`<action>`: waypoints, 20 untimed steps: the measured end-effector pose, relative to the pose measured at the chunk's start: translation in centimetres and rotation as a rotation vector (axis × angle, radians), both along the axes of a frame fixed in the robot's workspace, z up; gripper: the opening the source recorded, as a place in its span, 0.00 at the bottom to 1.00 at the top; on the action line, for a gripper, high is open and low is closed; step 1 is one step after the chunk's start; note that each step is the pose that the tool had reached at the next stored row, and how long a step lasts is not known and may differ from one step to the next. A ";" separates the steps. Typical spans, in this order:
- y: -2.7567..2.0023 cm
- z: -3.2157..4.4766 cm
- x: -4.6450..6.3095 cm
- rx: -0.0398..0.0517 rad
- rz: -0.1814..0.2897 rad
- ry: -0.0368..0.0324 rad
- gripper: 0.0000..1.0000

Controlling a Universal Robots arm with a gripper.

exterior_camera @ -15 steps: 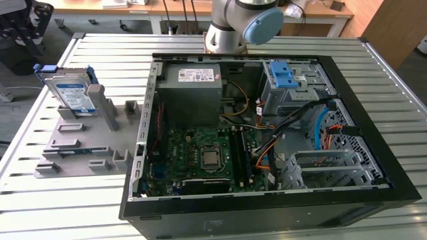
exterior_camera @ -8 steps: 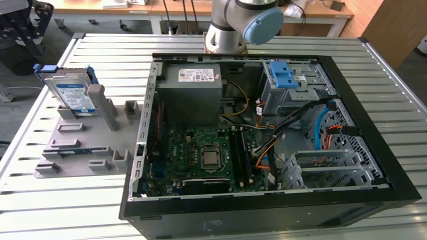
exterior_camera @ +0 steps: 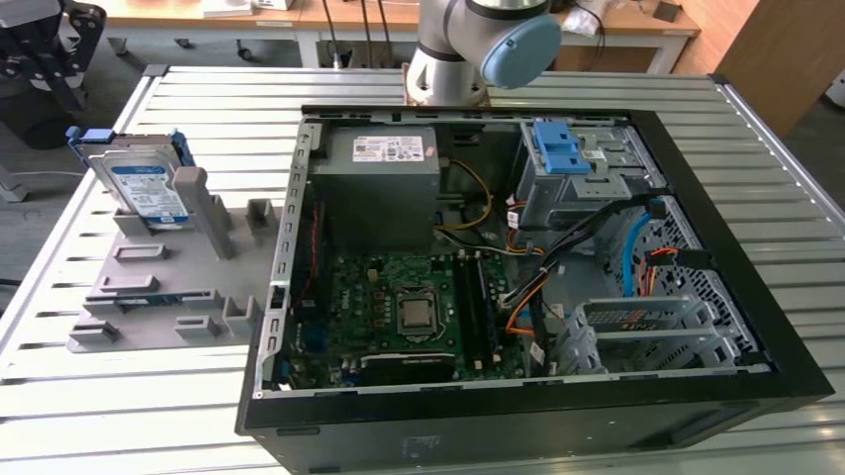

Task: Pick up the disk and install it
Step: 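Pick up the disk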

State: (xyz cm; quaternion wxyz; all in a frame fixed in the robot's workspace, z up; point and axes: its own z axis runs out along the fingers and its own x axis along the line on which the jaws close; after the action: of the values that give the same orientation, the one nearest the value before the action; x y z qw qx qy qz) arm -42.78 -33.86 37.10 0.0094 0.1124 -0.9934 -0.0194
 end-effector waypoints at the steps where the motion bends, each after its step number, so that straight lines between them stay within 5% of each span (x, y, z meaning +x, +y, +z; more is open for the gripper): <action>1: 0.00 0.00 0.0 0.0000 0.004 0.0000 0.11; 20: 0.00 -0.01 0.0 0.0000 0.062 -0.0002 0.11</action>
State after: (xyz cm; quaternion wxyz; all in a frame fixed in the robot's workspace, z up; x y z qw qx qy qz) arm -42.79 -33.86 37.10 0.0099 0.1432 -0.9895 -0.0191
